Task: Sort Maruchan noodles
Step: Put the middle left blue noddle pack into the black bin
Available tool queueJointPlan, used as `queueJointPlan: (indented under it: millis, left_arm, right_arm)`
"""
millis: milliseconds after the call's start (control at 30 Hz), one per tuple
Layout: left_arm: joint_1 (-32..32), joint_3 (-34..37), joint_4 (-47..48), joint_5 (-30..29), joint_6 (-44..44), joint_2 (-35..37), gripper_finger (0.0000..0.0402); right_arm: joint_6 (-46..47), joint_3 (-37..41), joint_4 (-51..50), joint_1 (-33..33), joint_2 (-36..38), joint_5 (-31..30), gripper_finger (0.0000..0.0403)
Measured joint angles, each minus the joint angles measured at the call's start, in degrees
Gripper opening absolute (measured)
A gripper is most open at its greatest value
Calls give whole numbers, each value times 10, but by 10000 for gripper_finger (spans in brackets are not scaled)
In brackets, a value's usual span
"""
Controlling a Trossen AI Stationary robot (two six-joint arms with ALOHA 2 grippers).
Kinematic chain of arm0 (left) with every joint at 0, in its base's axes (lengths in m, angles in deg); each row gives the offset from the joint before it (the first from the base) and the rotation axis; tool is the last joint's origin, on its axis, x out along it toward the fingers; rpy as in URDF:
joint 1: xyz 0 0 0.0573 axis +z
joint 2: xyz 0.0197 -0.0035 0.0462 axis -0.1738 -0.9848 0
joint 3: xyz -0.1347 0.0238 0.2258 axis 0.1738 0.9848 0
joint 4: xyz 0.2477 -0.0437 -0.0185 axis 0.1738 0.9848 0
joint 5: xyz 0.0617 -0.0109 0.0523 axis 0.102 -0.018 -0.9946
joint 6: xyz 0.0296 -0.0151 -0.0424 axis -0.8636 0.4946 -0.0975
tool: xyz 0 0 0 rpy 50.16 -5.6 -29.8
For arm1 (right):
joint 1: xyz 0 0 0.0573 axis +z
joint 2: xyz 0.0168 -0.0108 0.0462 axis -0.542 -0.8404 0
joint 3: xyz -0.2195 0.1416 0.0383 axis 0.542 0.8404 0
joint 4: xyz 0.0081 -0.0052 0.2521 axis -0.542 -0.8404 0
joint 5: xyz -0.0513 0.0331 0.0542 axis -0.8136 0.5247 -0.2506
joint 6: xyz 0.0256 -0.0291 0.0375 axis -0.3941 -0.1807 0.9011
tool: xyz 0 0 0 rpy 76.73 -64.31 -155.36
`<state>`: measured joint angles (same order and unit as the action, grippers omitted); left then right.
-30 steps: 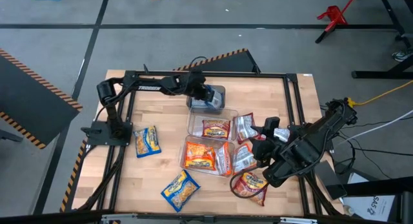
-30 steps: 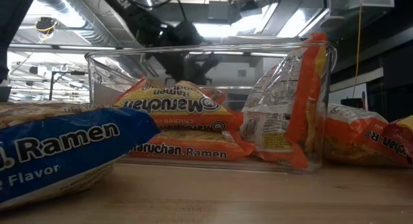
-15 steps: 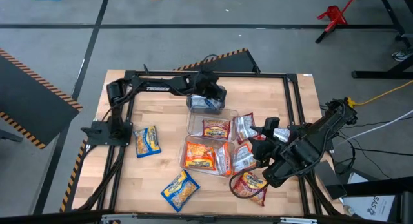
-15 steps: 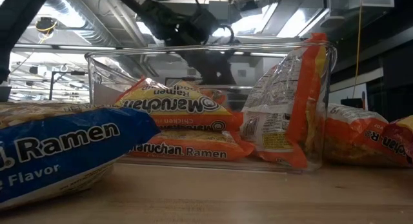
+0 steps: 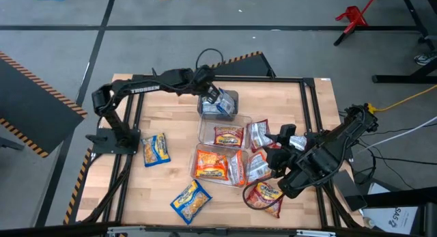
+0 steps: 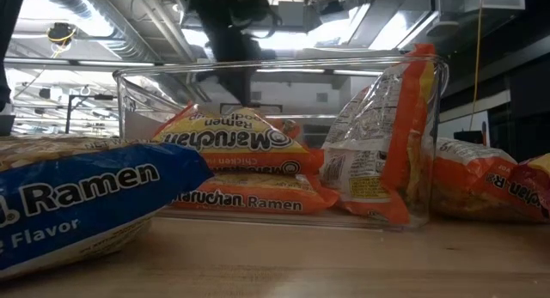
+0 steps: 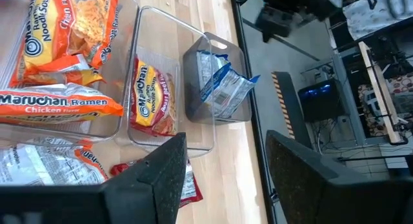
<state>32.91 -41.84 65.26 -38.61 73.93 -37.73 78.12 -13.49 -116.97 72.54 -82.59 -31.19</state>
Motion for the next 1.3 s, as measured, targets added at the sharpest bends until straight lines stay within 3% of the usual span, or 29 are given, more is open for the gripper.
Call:
queueJointPlan:
  millis: [267, 633, 833, 1000, 1300]
  left_arm:
    - [9, 28, -28, 82, 21, -65, 0]
    - [-16, 28, -159, 194, 51, -149, 0]
    - [-24, 28, -255, 246, 82, -161, 0]
    - [-28, 28, -319, 251, 98, -161, 0]
    - [-28, 28, -342, 240, 101, -167, 0]
  right_arm:
    - [7, 0, 0, 0, 0, -3, 198]
    - [7, 0, 0, 0, 0, 3, 198]
    - [6, 0, 0, 0, 0, 3, 198]
    - [6, 0, 0, 0, 0, 4, 198]
    - [6, 0, 6, 0, 0, 8, 198]
